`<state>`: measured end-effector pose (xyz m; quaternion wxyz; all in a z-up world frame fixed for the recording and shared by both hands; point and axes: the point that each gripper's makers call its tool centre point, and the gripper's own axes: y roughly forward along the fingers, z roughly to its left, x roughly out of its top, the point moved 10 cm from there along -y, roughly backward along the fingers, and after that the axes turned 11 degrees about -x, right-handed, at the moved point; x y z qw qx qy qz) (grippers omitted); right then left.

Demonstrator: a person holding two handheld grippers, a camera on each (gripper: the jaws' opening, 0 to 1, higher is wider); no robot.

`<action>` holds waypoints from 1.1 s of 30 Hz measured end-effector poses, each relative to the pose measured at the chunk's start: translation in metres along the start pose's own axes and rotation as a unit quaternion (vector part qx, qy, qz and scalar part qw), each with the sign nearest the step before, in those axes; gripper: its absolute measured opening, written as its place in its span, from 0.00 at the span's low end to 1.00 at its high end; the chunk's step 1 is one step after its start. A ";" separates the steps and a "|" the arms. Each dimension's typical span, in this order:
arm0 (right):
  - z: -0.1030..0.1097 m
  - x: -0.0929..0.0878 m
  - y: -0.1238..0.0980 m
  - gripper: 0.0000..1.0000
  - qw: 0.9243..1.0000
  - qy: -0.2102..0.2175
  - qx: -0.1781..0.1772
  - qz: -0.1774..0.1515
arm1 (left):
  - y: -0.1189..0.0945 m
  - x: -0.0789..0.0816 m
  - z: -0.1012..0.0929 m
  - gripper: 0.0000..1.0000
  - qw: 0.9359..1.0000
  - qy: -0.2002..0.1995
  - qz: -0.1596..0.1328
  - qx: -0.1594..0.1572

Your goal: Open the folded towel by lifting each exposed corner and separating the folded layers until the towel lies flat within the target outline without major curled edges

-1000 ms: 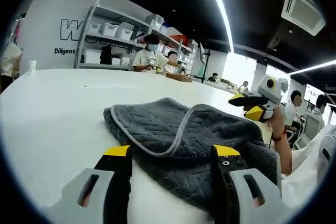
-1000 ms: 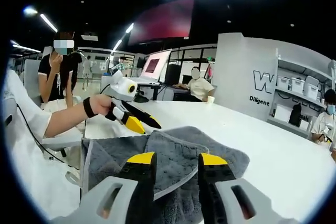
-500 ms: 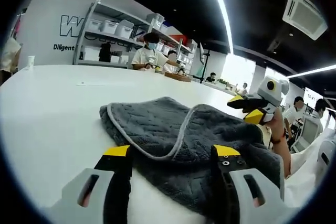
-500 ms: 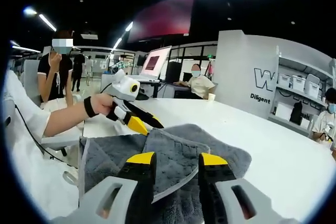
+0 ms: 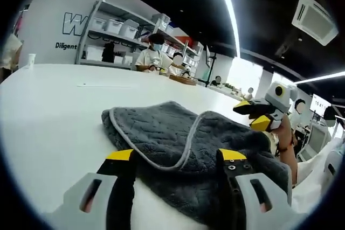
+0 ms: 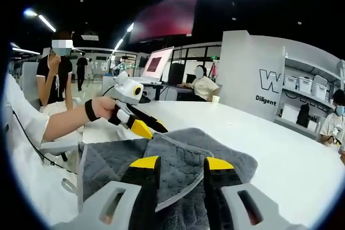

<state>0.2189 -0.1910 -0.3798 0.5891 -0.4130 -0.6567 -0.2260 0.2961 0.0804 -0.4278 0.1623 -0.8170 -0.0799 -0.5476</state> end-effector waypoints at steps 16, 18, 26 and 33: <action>-0.011 -0.010 0.016 0.28 0.999 0.022 -0.015 0.021 | 0.003 0.005 0.012 0.58 1.000 -0.008 0.000 0.004; -0.012 -0.010 0.017 0.28 0.999 0.027 -0.014 0.019 | 0.003 0.006 0.013 0.58 1.000 -0.012 -0.002 0.004; -0.014 -0.010 0.020 0.29 0.999 0.034 -0.016 0.019 | 0.005 0.011 0.022 0.56 1.000 -0.017 -0.004 0.009; -0.015 -0.009 0.022 0.29 0.999 0.038 -0.020 0.023 | 0.006 0.013 0.021 0.57 1.000 -0.020 -0.018 0.010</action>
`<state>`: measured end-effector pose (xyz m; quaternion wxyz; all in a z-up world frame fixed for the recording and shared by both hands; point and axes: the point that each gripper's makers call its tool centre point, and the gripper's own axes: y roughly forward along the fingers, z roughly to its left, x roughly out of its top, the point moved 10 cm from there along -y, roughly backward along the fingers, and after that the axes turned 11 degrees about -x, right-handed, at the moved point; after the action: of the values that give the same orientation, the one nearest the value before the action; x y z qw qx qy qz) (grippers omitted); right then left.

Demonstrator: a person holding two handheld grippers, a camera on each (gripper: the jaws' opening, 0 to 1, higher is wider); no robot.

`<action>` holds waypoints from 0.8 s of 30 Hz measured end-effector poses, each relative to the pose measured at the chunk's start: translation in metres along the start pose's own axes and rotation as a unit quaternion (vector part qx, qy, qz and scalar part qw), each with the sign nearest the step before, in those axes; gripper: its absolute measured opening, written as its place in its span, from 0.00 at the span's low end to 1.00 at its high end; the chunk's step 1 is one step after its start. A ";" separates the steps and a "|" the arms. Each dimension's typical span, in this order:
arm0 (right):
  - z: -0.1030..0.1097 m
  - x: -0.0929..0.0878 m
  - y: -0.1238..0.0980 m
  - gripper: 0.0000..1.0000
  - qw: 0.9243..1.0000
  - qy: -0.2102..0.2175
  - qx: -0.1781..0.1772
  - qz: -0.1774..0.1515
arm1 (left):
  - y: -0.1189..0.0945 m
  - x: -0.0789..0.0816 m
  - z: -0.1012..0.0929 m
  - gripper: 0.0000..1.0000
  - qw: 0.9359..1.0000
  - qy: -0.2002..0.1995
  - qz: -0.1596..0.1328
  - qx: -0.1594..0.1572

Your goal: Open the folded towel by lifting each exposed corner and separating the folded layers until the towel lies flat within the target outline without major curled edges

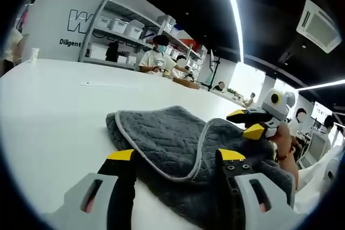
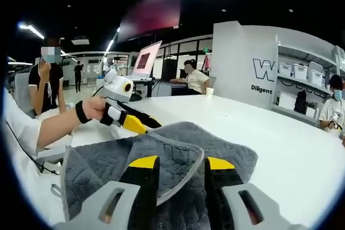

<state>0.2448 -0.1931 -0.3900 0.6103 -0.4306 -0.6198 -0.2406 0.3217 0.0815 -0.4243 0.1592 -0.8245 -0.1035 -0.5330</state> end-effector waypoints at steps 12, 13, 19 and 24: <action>0.001 -0.001 0.006 0.30 1.000 0.016 -0.003 0.008 | 0.004 -0.006 0.000 0.54 1.000 -0.017 0.000 0.004; 0.001 -0.001 0.007 0.30 1.000 0.017 -0.003 0.008 | 0.004 -0.006 0.000 0.53 1.000 -0.019 -0.003 0.004; 0.005 -0.002 0.007 0.30 0.999 0.032 0.002 0.010 | 0.005 -0.003 0.001 0.52 1.000 -0.023 -0.005 0.007; 0.006 -0.001 0.009 0.30 0.999 0.043 -0.002 0.008 | 0.006 -0.003 0.002 0.52 1.000 -0.026 -0.004 0.010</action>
<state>0.2490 -0.1833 -0.3942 0.6375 -0.4259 -0.5891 -0.2552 0.3243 0.0766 -0.4284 0.1628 -0.8358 -0.1162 -0.5112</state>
